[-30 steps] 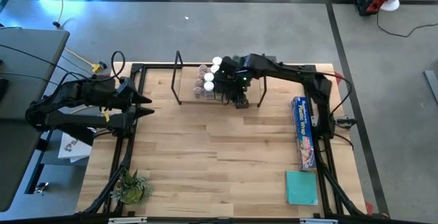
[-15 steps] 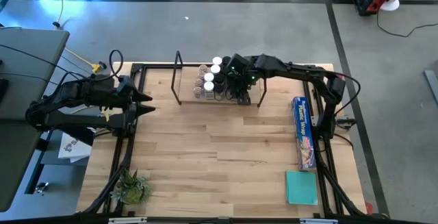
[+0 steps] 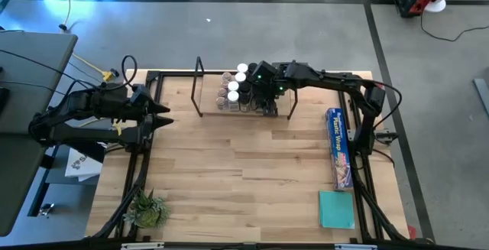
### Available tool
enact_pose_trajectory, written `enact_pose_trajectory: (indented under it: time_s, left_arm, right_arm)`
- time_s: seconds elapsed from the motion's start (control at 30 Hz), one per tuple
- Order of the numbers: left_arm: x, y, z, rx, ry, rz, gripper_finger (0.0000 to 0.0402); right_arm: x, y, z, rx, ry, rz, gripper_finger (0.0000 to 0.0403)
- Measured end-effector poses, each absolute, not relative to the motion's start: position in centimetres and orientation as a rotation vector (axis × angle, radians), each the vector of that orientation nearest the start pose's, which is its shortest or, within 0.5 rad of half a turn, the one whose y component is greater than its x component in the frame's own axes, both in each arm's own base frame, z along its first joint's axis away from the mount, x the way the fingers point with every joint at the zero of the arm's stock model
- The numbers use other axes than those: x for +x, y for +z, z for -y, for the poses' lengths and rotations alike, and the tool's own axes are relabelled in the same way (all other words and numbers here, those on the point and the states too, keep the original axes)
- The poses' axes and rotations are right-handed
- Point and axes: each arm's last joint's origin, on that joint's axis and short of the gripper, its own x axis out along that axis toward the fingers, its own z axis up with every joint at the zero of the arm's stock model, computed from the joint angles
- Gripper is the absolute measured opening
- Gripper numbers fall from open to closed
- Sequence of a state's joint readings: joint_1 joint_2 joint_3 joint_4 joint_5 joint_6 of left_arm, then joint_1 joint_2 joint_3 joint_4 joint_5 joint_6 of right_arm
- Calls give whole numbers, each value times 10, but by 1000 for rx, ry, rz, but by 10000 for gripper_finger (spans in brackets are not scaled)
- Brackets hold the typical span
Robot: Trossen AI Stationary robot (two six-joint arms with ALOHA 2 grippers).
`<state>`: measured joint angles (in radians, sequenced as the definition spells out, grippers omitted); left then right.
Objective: Shelf spices
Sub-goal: Put the green seasoning bottle on the shelf aligned with the other green seasoning bottle
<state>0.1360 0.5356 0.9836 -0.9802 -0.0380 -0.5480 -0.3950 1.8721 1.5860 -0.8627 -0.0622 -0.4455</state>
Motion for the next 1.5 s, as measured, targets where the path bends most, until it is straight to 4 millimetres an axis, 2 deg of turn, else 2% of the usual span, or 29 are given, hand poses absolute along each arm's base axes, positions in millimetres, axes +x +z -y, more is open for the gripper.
enact_pose_trajectory:
  time_s: [0.53, 0.83, 1.0, 1.07, 1.17, 1.3, 1.5]
  left_arm:
    - [70, 349, -11, -560, 312, -474, 307]
    - [70, 349, -11, -559, 312, -474, 307]
    - [70, 349, -11, -558, 311, -474, 307]
    - [70, 349, -11, -557, 312, -474, 307]
    - [70, 349, -11, -554, 323, -471, 307]
    - [70, 349, -11, -552, 330, -470, 307]
    - [70, 349, -11, -552, 330, -469, 307]
  right_arm:
    - [365, 277, 151, -174, -81, -1120, 229]
    - [365, 305, 151, -178, -91, -1094, 229]
    - [357, 315, 144, -115, -76, -1169, 229]
    - [353, 313, 141, -57, -47, -1213, 228]
    - [350, 297, 138, 3, 0, -1256, 214]
    - [351, 279, 139, 25, -10, -1261, 170]
    - [354, 274, 143, 10, -45, -1229, 106]
